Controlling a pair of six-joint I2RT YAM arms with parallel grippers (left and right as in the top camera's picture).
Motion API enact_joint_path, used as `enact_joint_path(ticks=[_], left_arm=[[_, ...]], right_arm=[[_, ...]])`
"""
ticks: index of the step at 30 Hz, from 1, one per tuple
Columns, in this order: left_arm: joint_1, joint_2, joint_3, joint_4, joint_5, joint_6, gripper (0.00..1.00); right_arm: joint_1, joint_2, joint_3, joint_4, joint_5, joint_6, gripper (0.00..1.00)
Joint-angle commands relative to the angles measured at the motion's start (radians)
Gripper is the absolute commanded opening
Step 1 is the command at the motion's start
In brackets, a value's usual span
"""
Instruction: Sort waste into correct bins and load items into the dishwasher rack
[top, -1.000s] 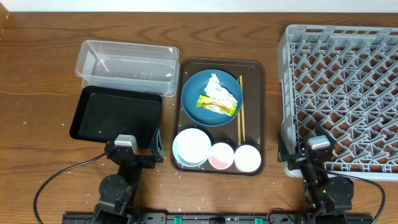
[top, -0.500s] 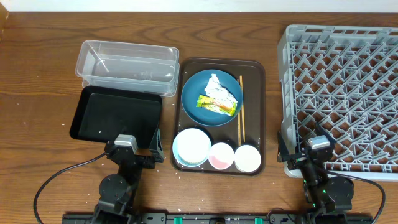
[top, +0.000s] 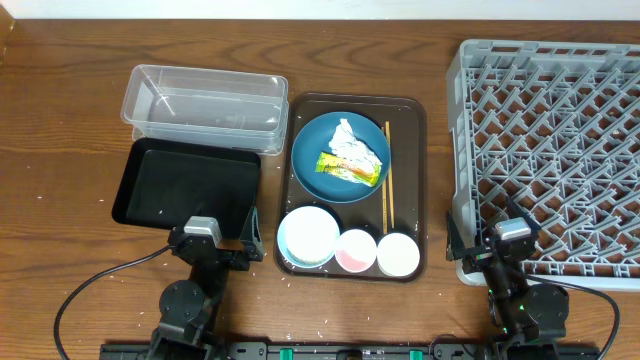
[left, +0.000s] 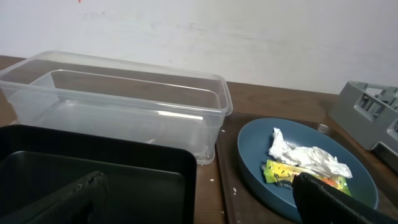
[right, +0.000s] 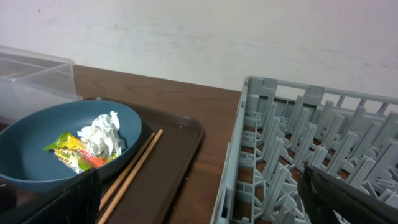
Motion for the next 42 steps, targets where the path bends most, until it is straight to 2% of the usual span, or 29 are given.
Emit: enact_joint_path(ticks=[1, 26, 29, 32, 36, 39, 42], left_arm=[[0.005, -0.004, -0.029, -0.021, -0.015, 0.01, 0.97], [0.005, -0.004, -0.029, -0.02, -0.014, 0.009, 0.97], [0.005, -0.004, -0.029, -0.021, 0.029, 0.009, 0.97], [0.005, -0.004, -0.028, -0.014, 0.078, 0.003, 0.97], [0.005, -0.004, -0.002, 0.006, 0.246, -0.015, 0.97], [0.005, 0.001, 0.049, 0.002, 0.292, -0.072, 0.97], [0.005, 0.038, 0.162, -0.039, 0.322, -0.074, 0.97]], right_arm=[[-0.021, -0.006, -0.004, 0.0, -0.005, -0.002, 0.99], [-0.021, -0.006, -0.004, 0.0, -0.005, -0.002, 0.99], [-0.021, -0.006, -0.004, 0.0, -0.013, 0.002, 0.99], [-0.021, -0.007, -0.004, 0.008, -0.051, 0.074, 0.99], [-0.021, -0.007, -0.004, 0.021, -0.15, 0.165, 0.99], [-0.021, -0.005, 0.014, 0.011, -0.24, 0.183, 0.99], [-0.021, 0.008, 0.076, -0.034, -0.245, 0.238, 0.99]])
